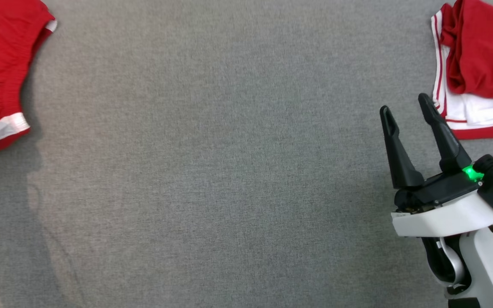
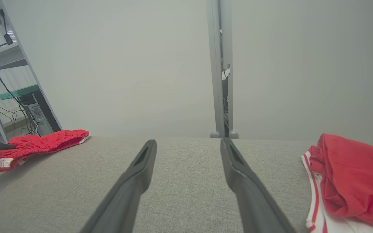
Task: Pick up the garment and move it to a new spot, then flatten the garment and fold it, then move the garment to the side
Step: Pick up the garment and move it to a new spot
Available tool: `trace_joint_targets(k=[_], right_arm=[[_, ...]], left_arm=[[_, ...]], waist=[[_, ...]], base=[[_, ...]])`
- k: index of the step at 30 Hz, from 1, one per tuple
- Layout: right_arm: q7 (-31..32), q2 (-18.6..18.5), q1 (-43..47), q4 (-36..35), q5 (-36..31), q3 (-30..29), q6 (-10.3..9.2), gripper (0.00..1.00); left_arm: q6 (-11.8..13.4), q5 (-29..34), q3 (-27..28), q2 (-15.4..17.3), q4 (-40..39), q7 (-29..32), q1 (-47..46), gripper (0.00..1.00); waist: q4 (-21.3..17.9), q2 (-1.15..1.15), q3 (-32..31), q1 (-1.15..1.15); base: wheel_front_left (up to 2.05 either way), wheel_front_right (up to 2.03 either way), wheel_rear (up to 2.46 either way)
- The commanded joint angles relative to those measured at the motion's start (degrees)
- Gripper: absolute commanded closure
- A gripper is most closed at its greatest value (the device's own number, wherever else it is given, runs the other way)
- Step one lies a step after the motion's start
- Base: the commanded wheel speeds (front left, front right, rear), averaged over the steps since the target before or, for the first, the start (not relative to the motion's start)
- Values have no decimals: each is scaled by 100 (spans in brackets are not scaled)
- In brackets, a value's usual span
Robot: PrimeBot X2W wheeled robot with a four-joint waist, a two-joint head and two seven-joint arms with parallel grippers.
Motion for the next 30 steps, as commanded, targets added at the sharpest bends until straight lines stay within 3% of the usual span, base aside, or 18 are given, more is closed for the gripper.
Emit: trace_joint_targets(k=[1, 18, 23, 30], right_arm=[[-34, 4, 87, 40, 10, 24, 2, 0], [-119, 179, 549, 378, 181, 19, 2, 0], [-118, 156, 674, 369, 185, -41, 2, 0], [-117, 147, 812, 353, 198, -95, 2, 0]], left_arm=[[-12, -34, -101, -23, -162, -70, 165, 100], [-14, -601, -1232, -132, -2375, -184, 1329, 100], [-14, -691, -1435, -334, -2931, -389, 1567, 100], [31, -438, -1819, -884, -3557, -942, 1913, 100]], waist=[[44, 0, -235, 0], [-4, 0, -1649, 0], [-46, 0, -1833, 0], [-165, 0, -1979, 0]], base=[[0, 0, 0], [0, 0, 0], [0, 0, 0], [0, 0, 0]])
